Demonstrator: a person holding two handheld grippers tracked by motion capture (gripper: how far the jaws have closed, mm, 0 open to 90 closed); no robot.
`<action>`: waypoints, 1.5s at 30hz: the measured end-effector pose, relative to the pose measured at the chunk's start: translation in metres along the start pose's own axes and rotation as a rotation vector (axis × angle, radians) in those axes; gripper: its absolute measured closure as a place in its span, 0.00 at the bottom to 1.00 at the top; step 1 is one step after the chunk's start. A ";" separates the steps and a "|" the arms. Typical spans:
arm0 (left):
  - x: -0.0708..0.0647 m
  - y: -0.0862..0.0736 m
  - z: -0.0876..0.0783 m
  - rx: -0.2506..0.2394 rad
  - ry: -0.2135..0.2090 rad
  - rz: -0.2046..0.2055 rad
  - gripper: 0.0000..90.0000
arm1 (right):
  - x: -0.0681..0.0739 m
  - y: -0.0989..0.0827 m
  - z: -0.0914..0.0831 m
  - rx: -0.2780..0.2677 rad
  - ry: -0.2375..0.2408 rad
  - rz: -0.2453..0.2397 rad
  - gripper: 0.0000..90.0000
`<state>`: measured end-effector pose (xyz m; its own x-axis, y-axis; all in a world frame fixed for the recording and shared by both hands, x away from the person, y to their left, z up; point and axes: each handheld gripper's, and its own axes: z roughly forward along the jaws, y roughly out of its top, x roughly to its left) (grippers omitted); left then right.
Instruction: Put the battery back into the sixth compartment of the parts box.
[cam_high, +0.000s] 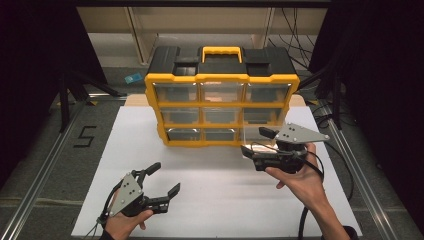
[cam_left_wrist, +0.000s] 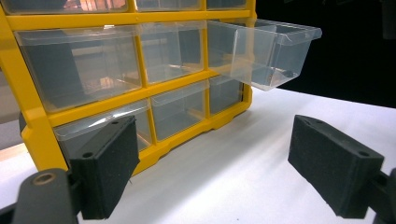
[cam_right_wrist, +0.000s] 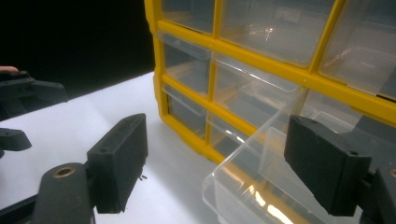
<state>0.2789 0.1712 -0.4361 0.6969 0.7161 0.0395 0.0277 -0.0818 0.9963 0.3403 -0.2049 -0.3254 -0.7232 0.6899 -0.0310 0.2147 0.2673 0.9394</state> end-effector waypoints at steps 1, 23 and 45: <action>0.000 0.000 0.000 0.000 0.000 0.001 0.17 | 0.001 -0.001 -0.001 0.002 0.009 0.005 0.24; 0.000 0.000 0.000 0.002 0.001 -0.001 0.17 | 0.018 -0.022 -0.011 -0.056 0.031 0.016 0.23; 0.000 0.000 0.000 0.001 0.001 0.001 0.17 | 0.030 -0.041 -0.013 -0.062 0.043 0.042 0.19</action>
<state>0.2789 0.1713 -0.4362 0.6963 0.7166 0.0405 0.0279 -0.0834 0.9961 0.3013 -0.2036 -0.3608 -0.7423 0.6697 0.0221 0.2050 0.1956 0.9590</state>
